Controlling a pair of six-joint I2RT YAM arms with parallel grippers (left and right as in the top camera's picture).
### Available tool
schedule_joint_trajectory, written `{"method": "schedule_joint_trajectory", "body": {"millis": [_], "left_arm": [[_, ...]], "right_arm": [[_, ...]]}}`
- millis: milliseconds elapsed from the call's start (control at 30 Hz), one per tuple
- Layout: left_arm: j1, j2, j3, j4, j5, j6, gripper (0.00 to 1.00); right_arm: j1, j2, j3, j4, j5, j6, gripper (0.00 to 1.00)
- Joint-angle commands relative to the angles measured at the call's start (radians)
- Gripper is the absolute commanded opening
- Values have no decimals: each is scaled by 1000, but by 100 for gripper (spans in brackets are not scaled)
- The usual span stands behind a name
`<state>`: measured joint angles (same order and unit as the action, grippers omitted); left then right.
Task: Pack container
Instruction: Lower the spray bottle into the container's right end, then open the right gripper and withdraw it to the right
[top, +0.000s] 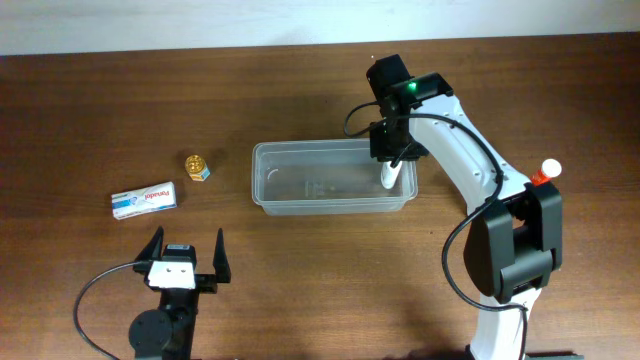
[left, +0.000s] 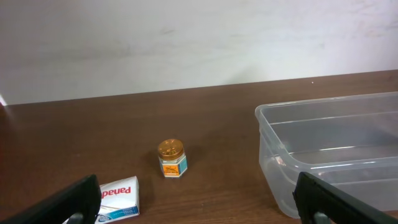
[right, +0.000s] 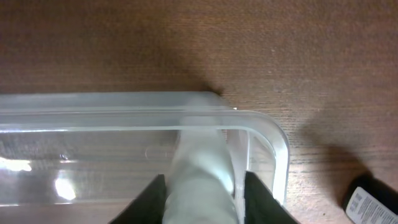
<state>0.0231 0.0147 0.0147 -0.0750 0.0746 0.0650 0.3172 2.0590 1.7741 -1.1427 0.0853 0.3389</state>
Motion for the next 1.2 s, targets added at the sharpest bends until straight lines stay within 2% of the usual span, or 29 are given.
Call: {"method": "schedule_joint_trajectory", "body": {"millis": [0,633,1167], "left_arm": [[6,-9,-6,-1,-3,19,99],[6,-9,-6,-1,-3,19,99],[6,-9,-6,-1,-3,19,99]], "right_arm": [[-4,8,-4,3,1,-22,39],[-4,8,9,13,-52,-47,40],[-25,7,146,-91,-39,-55,40]]}}
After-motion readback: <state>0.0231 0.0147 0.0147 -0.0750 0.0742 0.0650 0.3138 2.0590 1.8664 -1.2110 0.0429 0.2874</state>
